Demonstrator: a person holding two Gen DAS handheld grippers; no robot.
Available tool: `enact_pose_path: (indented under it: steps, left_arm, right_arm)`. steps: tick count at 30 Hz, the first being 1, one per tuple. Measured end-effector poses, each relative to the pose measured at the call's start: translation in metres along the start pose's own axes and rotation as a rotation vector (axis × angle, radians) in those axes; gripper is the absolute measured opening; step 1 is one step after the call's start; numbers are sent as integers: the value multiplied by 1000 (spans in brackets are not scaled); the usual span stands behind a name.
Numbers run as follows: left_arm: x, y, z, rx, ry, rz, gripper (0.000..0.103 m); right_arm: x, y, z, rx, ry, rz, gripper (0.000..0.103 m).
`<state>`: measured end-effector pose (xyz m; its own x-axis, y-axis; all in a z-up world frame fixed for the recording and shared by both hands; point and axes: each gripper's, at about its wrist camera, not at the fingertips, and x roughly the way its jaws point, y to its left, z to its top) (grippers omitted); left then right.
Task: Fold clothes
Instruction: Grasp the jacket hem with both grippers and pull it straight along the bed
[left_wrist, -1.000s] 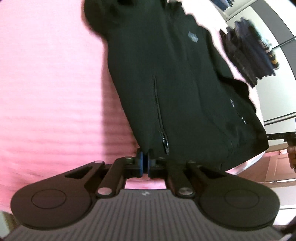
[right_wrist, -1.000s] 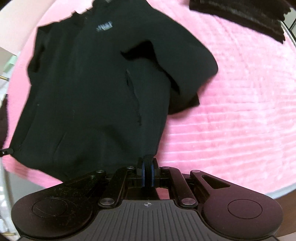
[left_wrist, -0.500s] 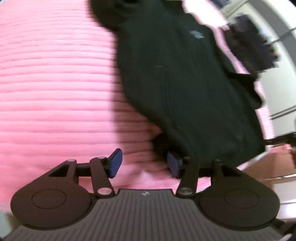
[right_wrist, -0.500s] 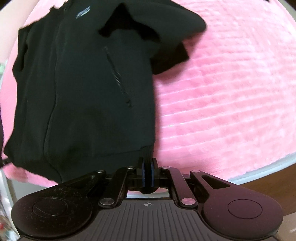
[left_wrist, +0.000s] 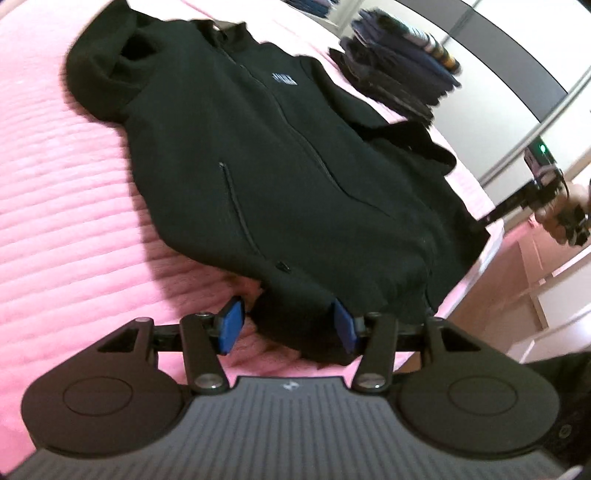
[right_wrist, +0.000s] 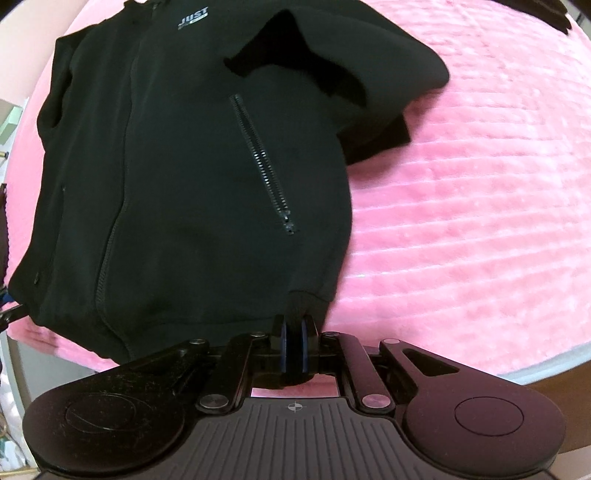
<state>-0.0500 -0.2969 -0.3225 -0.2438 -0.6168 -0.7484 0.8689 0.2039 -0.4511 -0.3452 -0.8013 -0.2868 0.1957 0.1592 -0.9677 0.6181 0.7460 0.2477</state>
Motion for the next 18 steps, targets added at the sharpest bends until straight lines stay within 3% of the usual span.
enact_pose_path:
  steps: [2, 3, 4, 6, 11, 15, 18]
  left_arm:
    - [11, 6, 1, 4, 57, -61, 33]
    - [14, 5, 3, 4, 98, -72, 19]
    - [13, 3, 6, 3, 134, -69, 15]
    - [-8, -1, 17, 3, 168, -40, 12]
    - [-91, -4, 48, -58, 155, 78, 9]
    - [-69, 16, 26, -146, 306, 205, 8]
    - [-52, 29, 5, -224, 333, 263, 8]
  right_arm:
    - [-1, 0, -2, -10, -3, -3, 4]
    - [-4, -1, -3, -15, -4, -6, 4]
    - [-10, -2, -3, -20, -7, -9, 4]
    - [-26, 0, -2, -31, -17, -3, 4]
    - [-71, 8, -4, -67, -27, 9, 4]
    - [-44, 7, -16, -38, 25, -31, 4]
    - [-11, -2, -25, -7, 86, -36, 5]
